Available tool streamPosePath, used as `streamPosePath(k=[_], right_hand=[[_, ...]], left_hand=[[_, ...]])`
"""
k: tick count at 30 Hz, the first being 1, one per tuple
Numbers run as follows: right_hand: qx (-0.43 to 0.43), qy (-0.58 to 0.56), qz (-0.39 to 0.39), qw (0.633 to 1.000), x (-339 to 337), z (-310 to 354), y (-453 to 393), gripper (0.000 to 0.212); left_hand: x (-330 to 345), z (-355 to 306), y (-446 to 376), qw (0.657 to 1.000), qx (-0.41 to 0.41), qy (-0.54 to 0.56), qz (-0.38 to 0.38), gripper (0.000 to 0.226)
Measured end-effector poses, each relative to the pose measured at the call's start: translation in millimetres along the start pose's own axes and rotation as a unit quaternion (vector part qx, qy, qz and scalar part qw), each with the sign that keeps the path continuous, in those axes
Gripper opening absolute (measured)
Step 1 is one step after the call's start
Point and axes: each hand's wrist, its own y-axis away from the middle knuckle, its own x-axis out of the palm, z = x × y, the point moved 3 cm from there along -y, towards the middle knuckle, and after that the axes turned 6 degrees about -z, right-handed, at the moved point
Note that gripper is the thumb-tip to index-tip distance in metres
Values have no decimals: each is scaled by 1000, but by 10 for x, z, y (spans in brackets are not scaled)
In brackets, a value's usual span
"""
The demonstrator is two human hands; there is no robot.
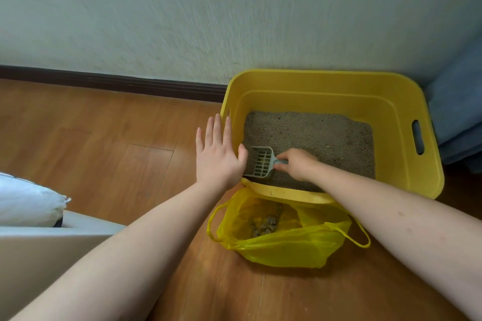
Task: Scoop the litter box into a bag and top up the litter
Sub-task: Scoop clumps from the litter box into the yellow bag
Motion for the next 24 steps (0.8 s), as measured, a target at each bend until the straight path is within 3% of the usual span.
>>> streamPosePath(k=[7,18,24], right_hand=[[-28,-96,13,995,-187,-71,73,32],[-8,-120,-27,992,-627,-441,702,20],[7,-113,-38,993,-730,-606,981,32]], left_hand=[[5,7,-2,1000,23,12,-3,69],[-3,25,1,999,22,46,-1,68],[-2,20,3,998,33,44,2,69]])
